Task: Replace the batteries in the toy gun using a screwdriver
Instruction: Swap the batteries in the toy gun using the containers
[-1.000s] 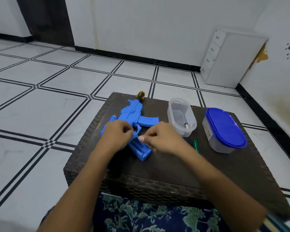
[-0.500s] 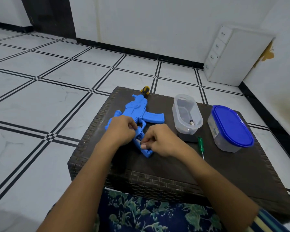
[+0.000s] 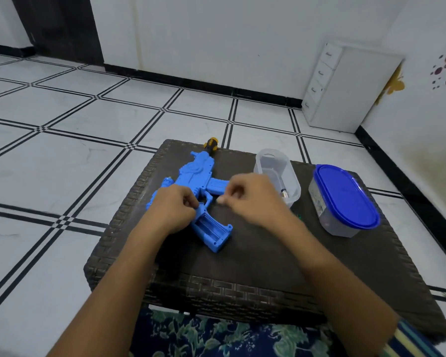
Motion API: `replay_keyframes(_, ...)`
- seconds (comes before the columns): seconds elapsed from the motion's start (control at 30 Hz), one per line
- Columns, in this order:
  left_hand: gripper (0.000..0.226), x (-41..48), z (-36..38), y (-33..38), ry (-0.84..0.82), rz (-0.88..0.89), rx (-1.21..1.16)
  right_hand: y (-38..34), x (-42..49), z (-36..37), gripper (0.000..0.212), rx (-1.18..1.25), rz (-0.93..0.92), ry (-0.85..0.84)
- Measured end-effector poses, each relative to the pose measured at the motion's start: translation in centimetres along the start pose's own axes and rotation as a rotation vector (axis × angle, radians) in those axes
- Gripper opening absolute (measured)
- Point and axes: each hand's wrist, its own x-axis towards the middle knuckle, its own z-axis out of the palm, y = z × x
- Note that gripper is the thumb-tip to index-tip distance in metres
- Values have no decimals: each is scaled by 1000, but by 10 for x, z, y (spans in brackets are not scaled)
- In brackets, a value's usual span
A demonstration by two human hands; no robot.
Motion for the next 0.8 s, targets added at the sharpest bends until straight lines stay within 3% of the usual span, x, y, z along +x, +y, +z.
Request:
replay_keyframes(0.1,28,0,-1,1,-1,-11,-2,47,32,-52,10,-215,197,146)
replay_keyframes(0.27,29,-1,-1,3,10,-32,-7,82,71,-57,35,-697,280,-324)
replay_keyframes(0.4,26,2,1,5,16,-44,-1,85,78,-44,17,-900,243,-412)
replay_keyframes(0.5,27,2,2,3,15,-48,-3,88,79,-45,21,-906,207,-445)
replay_keyframes(0.6,26,1,1,2,24,-43,-19,90,76,-46,16,-803,171,-421)
replay_keyframes(0.67,26,0,2,2,39,-41,-33,88,71,-53,15,-658,181,-307)
replay_keyframes(0.73,27,-1,2,2,44,-36,-49,77,61,-65,20,-315,216,-36)
replay_keyframes(0.8,28,-1,2,1,35,-44,-63,51,40,-71,17,304,247,265)
